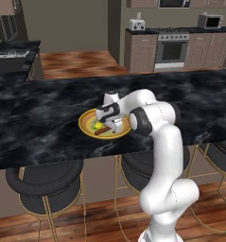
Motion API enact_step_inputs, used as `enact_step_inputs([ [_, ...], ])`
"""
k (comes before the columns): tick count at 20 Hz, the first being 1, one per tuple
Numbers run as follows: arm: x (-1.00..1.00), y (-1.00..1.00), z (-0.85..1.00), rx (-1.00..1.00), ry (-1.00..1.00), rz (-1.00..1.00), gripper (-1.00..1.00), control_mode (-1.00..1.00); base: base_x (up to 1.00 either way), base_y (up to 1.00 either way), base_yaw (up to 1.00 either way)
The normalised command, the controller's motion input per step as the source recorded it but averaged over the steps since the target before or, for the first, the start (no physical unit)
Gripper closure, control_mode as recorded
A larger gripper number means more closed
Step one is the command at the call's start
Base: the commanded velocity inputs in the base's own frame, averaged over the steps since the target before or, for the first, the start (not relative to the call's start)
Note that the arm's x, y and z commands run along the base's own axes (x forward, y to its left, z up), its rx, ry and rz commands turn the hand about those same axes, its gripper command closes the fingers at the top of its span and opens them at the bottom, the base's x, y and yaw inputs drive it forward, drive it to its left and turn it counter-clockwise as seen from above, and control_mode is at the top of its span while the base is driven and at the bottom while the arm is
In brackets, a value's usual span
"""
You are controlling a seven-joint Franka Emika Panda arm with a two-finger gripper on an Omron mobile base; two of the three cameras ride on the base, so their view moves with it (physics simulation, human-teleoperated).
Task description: Place one cooked food and one vegetable from the large plate to each tupperware container.
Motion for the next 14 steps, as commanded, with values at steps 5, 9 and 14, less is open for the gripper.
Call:
enact_step_inputs([
  [5,0.00,0.07,-0.15,0.00,0.10,0.00,1.00,-1.00,0.00,0.00,0.00],
  [9,0.00,0.00,-0.04,0.00,0.08,0.00,1.00,-1.00,0.00,0.00,0.00],
  [14,-0.01,0.00,0.12,-0.03,0.09,-0.09,1.00,-1.00,0.00,0.00,0.00],
])
